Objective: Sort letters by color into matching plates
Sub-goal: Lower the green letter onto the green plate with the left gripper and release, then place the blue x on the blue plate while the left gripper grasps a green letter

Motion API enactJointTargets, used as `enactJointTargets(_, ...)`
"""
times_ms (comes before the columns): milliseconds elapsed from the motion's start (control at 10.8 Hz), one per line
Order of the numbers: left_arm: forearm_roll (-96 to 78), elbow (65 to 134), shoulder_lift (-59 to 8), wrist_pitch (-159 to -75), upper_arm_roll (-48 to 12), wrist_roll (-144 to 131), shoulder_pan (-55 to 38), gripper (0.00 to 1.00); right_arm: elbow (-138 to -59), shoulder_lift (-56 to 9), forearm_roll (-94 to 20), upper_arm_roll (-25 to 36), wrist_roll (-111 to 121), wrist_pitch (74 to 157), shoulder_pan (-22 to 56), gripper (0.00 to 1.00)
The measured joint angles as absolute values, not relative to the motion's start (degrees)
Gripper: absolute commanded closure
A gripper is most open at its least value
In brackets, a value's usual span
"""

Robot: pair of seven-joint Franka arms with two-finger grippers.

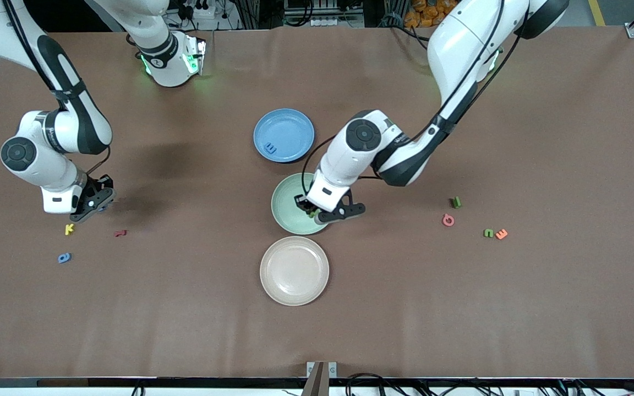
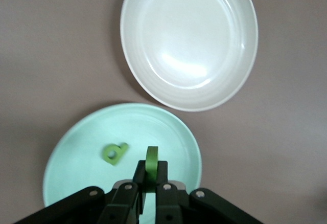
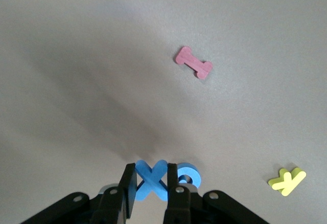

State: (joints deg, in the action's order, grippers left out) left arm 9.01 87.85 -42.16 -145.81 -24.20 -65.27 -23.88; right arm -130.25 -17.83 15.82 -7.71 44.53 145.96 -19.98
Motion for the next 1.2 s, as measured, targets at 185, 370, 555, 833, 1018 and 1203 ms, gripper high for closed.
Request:
enactJointTargets(185,9.61,87.88,-42.16,-146.26,-24.06,-65.88,-24.68,0.00,-130.25,-16.89,15.70,-8.10,41.92,144.78,-18.93,1.00)
enactJointTargets(370,13.53,88.28,-42.19,-146.26,-23.82,-65.83,-24.68,0.00,-130.26,-16.78,14.01,-8.68,40.82,144.59,-18.59,1.00)
enactJointTargets(555,14.38,89.09,-42.27,-145.97,-23.68,-65.82,-24.68,0.00,-130.25,-16.72,9.98,-9.76,40.19,143.10,-17.96,1.00)
enactJointTargets(833,18.18,90.04,-42.32,-141.37,-22.04,-64.28,-23.66,0.00,-130.20,-15.58,8.46,-12.94,31.91,141.07,-16.45,1.00)
enactJointTargets(1018,18.87,89.98,-42.20,-138.62,-21.55,-58.79,-20.07,0.00,-130.19,-14.37,8.17,-14.58,27.04,139.69,-15.34,1.00)
enactJointTargets(1203,18.89,89.94,-41.83,-136.12,-21.65,-57.10,-17.57,0.00,-130.19,-13.81,8.12,-15.46,24.15,138.97,-14.90,1.00)
